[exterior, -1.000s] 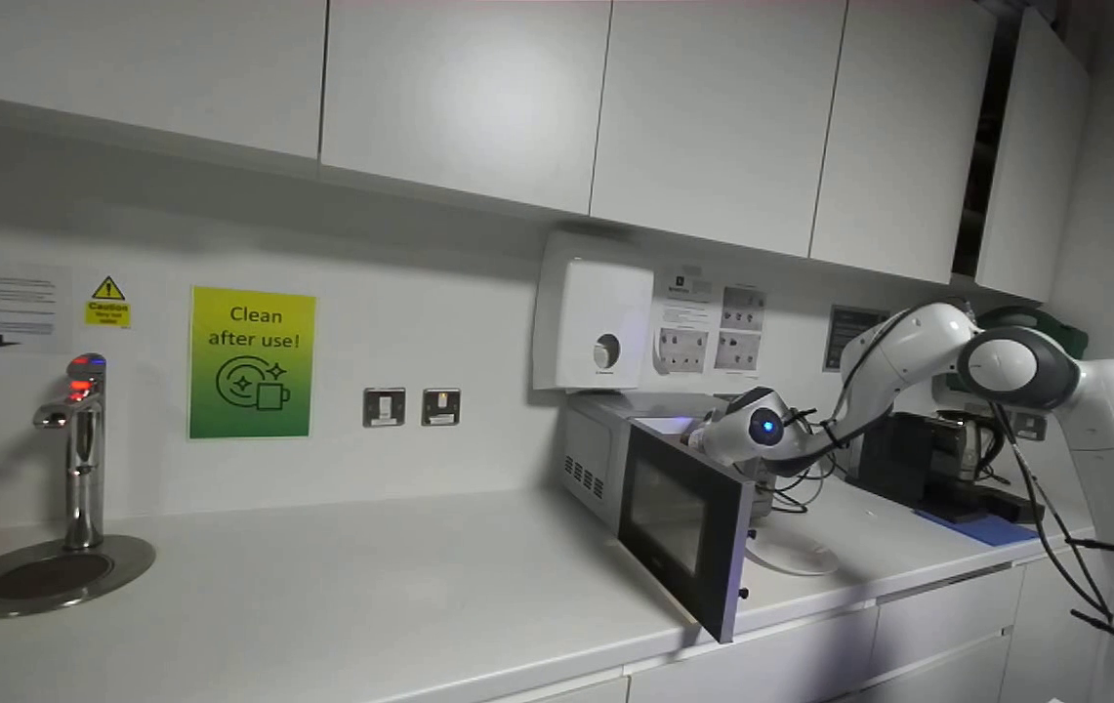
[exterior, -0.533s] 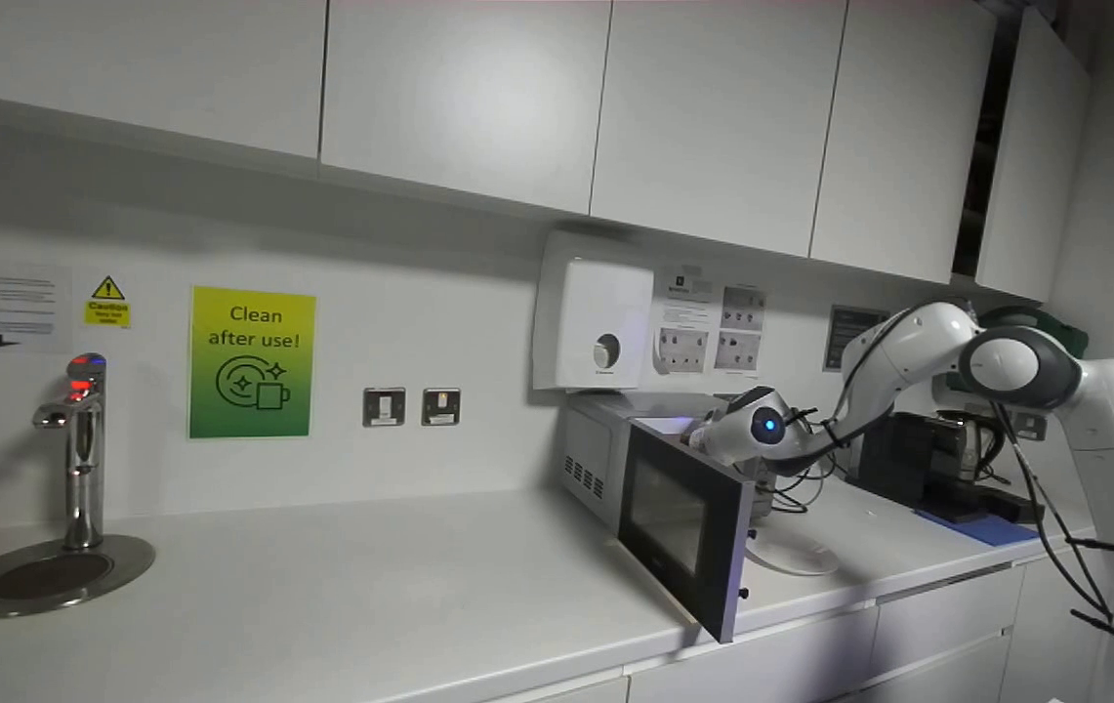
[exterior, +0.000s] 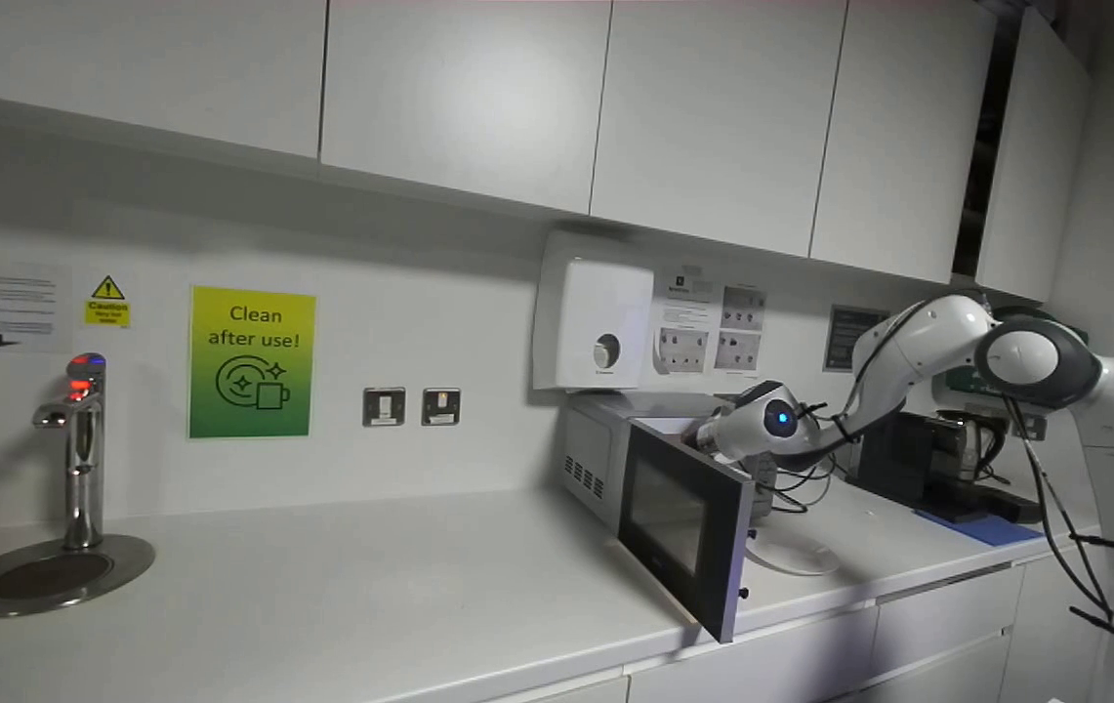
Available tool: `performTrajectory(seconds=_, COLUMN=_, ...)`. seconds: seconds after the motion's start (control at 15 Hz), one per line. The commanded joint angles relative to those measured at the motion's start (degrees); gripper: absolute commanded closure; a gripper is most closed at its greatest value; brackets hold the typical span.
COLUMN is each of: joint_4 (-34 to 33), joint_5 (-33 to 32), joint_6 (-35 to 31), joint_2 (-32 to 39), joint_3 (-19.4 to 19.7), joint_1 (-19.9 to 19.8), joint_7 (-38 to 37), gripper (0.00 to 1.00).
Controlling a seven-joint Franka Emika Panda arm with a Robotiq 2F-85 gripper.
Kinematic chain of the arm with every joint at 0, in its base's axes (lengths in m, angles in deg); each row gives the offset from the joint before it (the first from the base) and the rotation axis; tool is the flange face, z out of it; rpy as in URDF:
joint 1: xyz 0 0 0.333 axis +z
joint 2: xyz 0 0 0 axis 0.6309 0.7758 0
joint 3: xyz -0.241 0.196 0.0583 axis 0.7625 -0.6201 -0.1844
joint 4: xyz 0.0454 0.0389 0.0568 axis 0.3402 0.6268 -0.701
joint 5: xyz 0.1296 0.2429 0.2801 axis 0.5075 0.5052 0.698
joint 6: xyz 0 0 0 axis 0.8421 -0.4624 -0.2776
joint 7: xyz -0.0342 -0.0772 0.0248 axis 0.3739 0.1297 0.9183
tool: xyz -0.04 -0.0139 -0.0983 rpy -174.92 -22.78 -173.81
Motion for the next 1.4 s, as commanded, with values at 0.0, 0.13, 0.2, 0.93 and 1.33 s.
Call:
performTrajectory(seconds=0.0, joint_4=5.26, joint_5=-2.37, joint_6=0.12, joint_2=-6.65, joint_3=0.11, joint_1=-0.22, joint_7=-2.36, gripper=0.95)
performTrajectory(seconds=0.13, joint_4=7.36, joint_5=-2.47, joint_6=0.58, joint_2=-8.48, joint_3=0.05, joint_1=-0.06, joint_7=-2.44, gripper=0.95)
performTrajectory(seconds=0.2, joint_4=8.51, joint_5=-2.44, joint_6=0.89, joint_2=-9.33, joint_3=0.03, joint_1=0.05, joint_7=-2.33, gripper=0.95)
performTrajectory(seconds=0.93, joint_4=22.71, joint_5=-0.63, joint_6=1.25, joint_2=-21.53, joint_3=-0.46, joint_1=0.63, joint_7=0.63, gripper=0.95)
performTrajectory(seconds=1.33, joint_4=30.79, joint_5=0.47, joint_6=1.7, joint_2=-28.42, joint_3=-2.24, joint_1=1.23, joint_7=2.3, gripper=0.95)
